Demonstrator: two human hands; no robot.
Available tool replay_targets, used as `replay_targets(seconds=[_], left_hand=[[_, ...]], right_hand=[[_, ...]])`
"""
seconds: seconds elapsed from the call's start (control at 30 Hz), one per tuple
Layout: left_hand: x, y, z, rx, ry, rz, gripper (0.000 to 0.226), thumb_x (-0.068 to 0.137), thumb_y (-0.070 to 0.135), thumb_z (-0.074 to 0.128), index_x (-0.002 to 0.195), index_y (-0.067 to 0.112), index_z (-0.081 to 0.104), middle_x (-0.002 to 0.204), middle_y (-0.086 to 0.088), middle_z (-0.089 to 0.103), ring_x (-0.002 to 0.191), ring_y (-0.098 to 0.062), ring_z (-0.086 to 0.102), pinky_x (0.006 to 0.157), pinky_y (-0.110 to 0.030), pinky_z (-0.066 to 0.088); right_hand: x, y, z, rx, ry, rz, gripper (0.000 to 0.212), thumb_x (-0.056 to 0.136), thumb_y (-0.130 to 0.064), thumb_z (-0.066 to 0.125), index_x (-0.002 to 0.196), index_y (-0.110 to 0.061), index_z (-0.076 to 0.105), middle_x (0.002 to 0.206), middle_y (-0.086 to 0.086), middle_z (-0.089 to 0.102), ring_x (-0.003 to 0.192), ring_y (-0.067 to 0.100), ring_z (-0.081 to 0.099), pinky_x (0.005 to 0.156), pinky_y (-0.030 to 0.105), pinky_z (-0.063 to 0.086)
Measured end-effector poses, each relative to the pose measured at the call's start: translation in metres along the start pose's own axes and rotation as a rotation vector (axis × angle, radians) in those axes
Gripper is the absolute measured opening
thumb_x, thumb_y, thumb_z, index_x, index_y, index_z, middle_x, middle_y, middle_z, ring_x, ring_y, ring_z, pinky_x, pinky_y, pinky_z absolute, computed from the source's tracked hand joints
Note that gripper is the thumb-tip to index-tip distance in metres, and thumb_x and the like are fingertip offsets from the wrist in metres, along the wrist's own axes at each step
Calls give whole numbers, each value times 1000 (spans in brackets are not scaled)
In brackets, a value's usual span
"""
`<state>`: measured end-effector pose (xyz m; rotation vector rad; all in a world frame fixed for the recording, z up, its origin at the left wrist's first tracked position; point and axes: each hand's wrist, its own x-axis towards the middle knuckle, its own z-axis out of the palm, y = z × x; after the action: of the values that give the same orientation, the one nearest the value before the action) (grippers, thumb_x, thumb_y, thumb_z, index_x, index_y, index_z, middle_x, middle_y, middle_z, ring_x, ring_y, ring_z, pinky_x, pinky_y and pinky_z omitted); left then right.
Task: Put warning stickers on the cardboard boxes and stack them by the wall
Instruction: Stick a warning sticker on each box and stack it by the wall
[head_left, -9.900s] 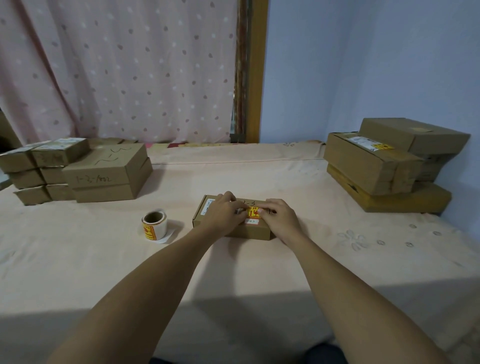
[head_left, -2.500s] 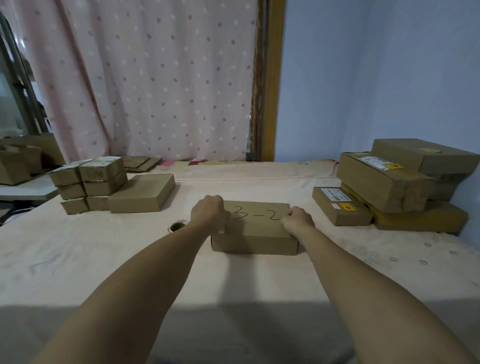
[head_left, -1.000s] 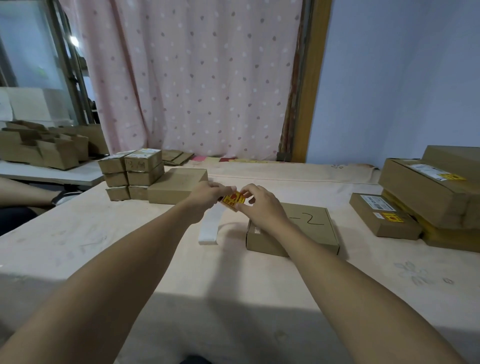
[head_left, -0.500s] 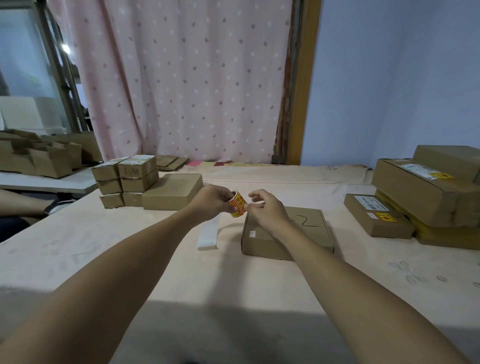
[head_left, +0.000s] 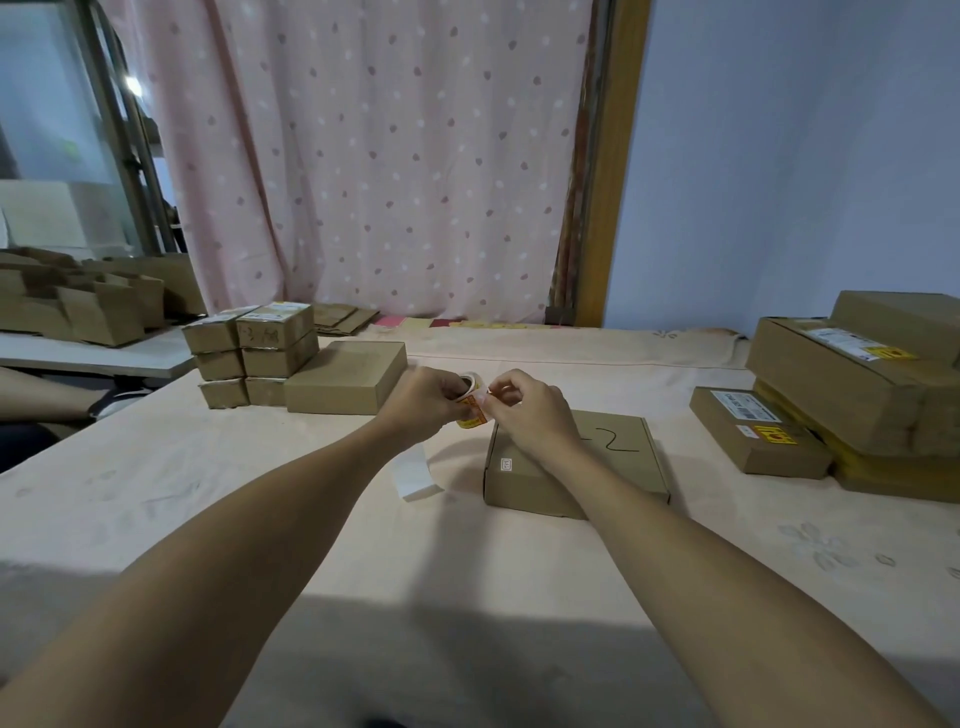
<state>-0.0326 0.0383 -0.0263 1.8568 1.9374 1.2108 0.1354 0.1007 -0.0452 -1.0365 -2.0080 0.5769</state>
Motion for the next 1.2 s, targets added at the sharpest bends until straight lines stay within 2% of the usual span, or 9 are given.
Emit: replay_targets(seconds=[0.07, 0.2, 0.43, 0.53, 0.63, 0.8, 0.87, 1.03, 1.2], left_hand=[[0, -2, -1, 17, -13, -18, 10, 78, 9, 81, 85, 4, 78, 70, -6, 63, 62, -13, 45, 59, -28, 36], [-4, -10, -1, 79, -40, -39, 13, 79, 10, 79, 91, 7, 78, 84, -13, 71, 67, -17, 49, 57, -25, 36], [-17, -42, -6, 222, -63, -55, 8, 76, 12, 82, 81, 8, 77, 67, 7, 57, 63, -3, 54, 49, -14, 33], [-21, -58, -8, 378, -34, -38, 8, 75, 13, 76, 75, 7, 71, 70, -12, 57, 66, -20, 43, 51, -27, 34], [-27, -70, -9, 573, -71, 3, 10, 72, 16, 73, 73, 10, 65, 74, -12, 59, 76, -25, 45, 54, -35, 39], [-36, -81, -3, 736, -148, 64, 1, 74, 15, 63, 73, 15, 62, 73, -7, 59, 80, -22, 41, 52, -32, 27], [-36, -85, -3, 742, -158, 72, 5, 75, 21, 64, 78, 19, 67, 74, -2, 62, 87, -22, 46, 55, -32, 33], [-33, -79, -7, 596, -103, 30, 30, 74, 39, 61, 62, 12, 58, 68, 0, 58, 82, -19, 49, 57, -40, 46], [-23, -61, 5, 419, 17, 30, 19, 86, 36, 66, 83, 19, 74, 85, 6, 68, 91, -14, 53, 68, -34, 48]], right_hand=[[1, 2, 0, -11, 9, 9, 16, 92, -45, 67, 92, -29, 67, 93, -9, 73, 92, 14, 66, 76, 34, 56], [1, 6, -1, -33, 37, 11, 13, 94, -37, 68, 85, -28, 69, 87, -12, 69, 85, 12, 64, 72, 31, 54], [-1, 32, -14, 130, 124, 224, 7, 88, -29, 70, 82, -26, 71, 67, -5, 72, 72, 12, 65, 62, 28, 49], [-4, 39, -18, 225, 140, 282, 4, 87, -20, 71, 84, -23, 73, 70, -9, 74, 73, 3, 66, 60, 22, 43], [-6, 47, -18, 311, 151, 321, 5, 83, -14, 76, 85, -19, 76, 76, -9, 73, 73, 2, 64, 60, 14, 43], [-6, 58, -15, 402, 142, 359, 5, 85, -25, 75, 84, -21, 77, 83, -7, 76, 82, 12, 67, 75, 31, 54], [-4, 60, -14, 391, 142, 353, 8, 85, -28, 77, 83, -20, 76, 82, -5, 75, 80, 13, 67, 73, 32, 54], [-5, 62, -17, 336, 146, 335, 8, 87, -13, 73, 89, -20, 72, 84, -4, 73, 84, 13, 67, 67, 24, 46], [-8, 70, -25, 321, 104, 351, 15, 86, -15, 77, 99, -20, 69, 90, -6, 75, 87, 13, 68, 72, 28, 48]])
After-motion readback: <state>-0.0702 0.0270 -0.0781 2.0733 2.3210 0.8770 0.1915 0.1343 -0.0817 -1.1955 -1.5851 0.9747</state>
